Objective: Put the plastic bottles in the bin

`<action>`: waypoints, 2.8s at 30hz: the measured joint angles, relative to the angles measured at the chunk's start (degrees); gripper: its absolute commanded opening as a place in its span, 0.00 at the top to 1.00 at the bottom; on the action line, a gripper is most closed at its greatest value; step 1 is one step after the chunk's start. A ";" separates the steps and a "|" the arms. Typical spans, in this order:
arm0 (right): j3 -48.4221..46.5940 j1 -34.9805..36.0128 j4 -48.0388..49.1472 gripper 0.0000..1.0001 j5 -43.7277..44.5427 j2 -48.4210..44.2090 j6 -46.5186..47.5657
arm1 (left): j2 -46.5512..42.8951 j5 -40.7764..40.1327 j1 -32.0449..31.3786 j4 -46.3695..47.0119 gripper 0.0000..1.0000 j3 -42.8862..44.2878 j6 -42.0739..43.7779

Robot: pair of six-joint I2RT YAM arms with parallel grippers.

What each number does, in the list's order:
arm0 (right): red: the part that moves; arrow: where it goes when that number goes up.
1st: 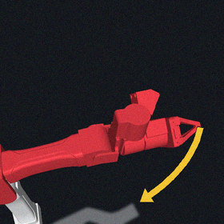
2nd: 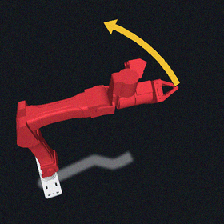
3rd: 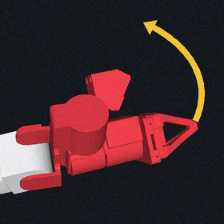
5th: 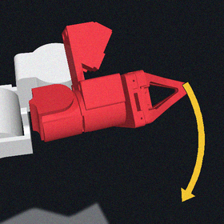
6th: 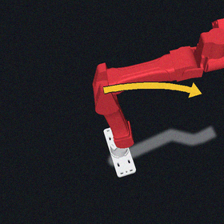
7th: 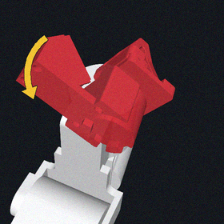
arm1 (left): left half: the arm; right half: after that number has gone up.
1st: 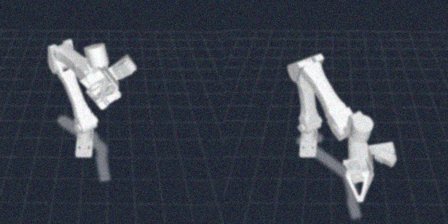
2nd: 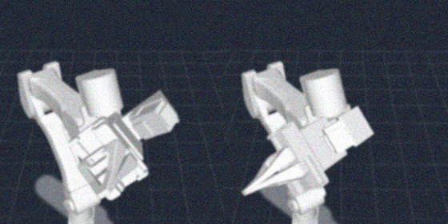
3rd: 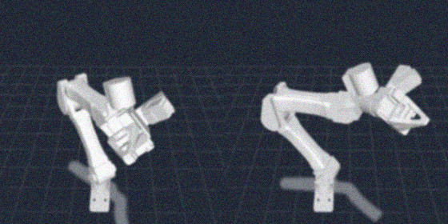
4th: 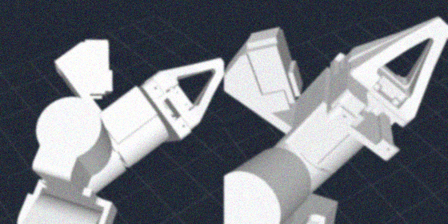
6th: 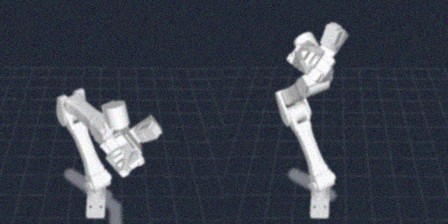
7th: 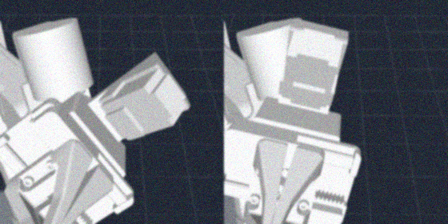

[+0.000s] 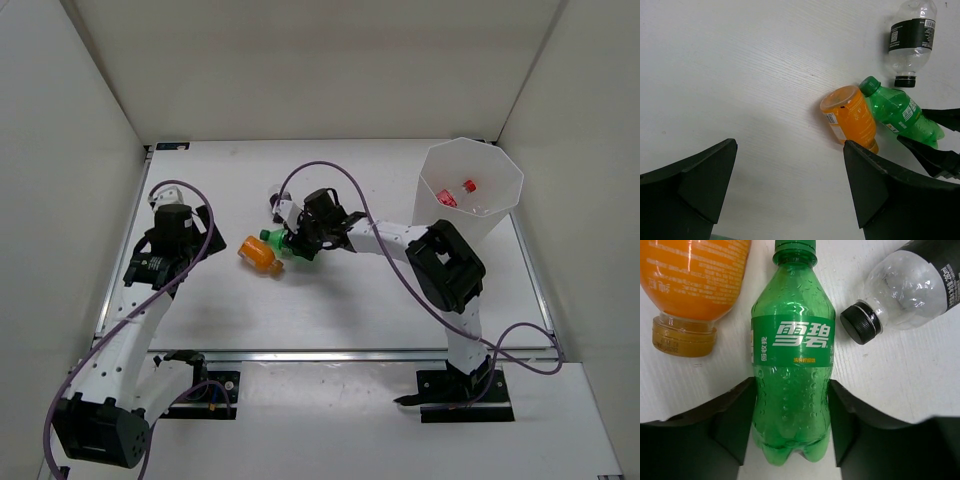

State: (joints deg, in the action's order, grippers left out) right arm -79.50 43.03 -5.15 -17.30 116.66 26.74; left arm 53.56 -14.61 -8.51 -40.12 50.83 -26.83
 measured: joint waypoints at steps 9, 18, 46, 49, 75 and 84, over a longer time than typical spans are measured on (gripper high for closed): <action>5.22 -0.79 -5.97 0.71 8.09 -17.42 -4.63 | 0.63 0.31 -0.13 0.11 0.02 0.02 0.02; 1.57 -22.62 -7.65 0.71 18.78 -48.61 -17.92 | 1.81 2.01 -1.31 1.55 0.01 0.02 -0.42; -2.10 5.07 -7.93 0.07 11.65 -27.02 -27.69 | -16.24 0.98 -6.23 -10.49 0.01 0.11 -2.75; -5.07 8.44 -5.62 0.06 9.09 -14.78 -26.40 | -18.67 0.04 -6.71 -12.92 0.02 0.11 -2.91; -21.16 11.63 -9.88 0.75 15.58 7.28 -19.28 | -19.65 -1.49 -8.22 -17.25 0.01 0.13 -2.14; -15.45 -5.95 -12.66 0.75 15.06 -28.04 -21.77 | -14.58 -0.26 -7.72 -11.67 0.01 0.11 -2.10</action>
State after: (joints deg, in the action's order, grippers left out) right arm -94.96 37.08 -17.80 -2.24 88.62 4.97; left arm 38.98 -14.87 -16.23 -51.79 50.94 -28.93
